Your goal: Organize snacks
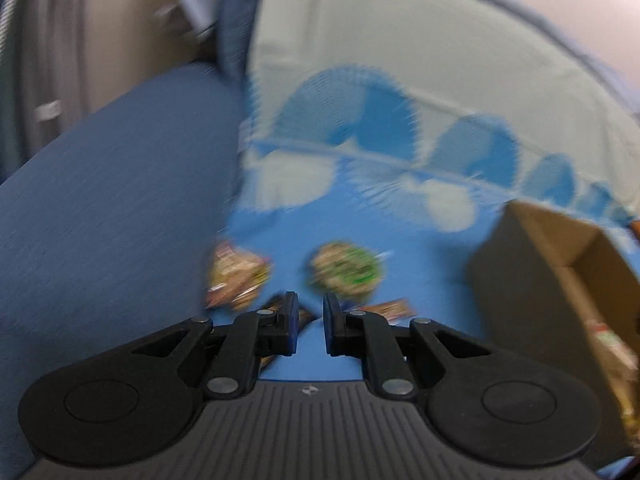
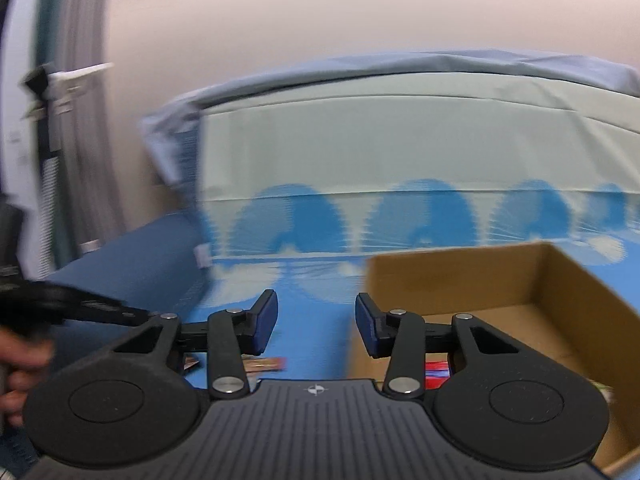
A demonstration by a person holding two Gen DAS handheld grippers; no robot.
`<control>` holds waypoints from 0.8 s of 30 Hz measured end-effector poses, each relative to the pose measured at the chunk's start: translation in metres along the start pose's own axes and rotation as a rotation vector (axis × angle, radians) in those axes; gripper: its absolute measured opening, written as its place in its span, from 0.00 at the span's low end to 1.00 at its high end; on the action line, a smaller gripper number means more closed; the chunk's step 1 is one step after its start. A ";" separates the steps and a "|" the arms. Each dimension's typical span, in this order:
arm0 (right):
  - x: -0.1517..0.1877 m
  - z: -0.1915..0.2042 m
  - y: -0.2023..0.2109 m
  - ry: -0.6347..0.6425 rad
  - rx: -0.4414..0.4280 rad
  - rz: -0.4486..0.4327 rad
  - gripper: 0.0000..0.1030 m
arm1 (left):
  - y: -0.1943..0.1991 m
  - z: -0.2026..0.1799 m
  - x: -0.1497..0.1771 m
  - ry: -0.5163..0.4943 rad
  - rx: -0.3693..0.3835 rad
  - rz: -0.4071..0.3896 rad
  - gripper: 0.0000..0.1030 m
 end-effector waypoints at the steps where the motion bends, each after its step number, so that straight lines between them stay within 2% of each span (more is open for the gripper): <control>1: 0.000 0.012 -0.002 0.017 -0.026 -0.004 0.42 | -0.003 0.007 0.001 0.005 -0.024 0.009 0.14; 6: 0.022 0.052 -0.014 0.058 -0.118 0.059 0.41 | -0.011 0.027 0.008 -0.001 -0.062 0.036 0.14; 11: 0.044 0.070 -0.035 0.059 -0.180 0.156 0.41 | -0.020 0.018 0.013 -0.050 -0.065 0.040 0.14; 15: 0.058 0.074 -0.050 0.067 -0.190 0.215 0.41 | -0.030 0.009 0.017 -0.081 -0.080 0.047 0.16; 17: 0.061 0.076 -0.055 0.088 -0.186 0.232 0.41 | -0.034 0.009 0.017 -0.089 -0.095 0.036 0.32; 18: 0.063 0.077 -0.059 0.096 -0.182 0.246 0.41 | -0.036 0.009 0.018 -0.091 -0.097 0.028 0.36; 21: 0.074 0.078 -0.069 0.094 -0.187 0.295 0.44 | -0.044 0.006 0.022 -0.123 -0.113 0.029 0.40; 23: 0.084 0.079 -0.077 0.107 -0.177 0.337 0.47 | -0.048 0.003 0.026 -0.150 -0.118 0.019 0.48; 24: 0.089 0.079 -0.081 0.106 -0.176 0.355 0.48 | -0.051 0.002 0.029 -0.173 -0.126 0.019 0.49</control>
Point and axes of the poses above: each gripper's, at about its wrist camera, not at the fingertips, and y roughly against the way its jaws point, z to its left, x to its underside, the point moved 10 cm from there along -y, roughly the way its jaws point, and after that the axes turned 10 degrees about y, right-handed, at the moved point
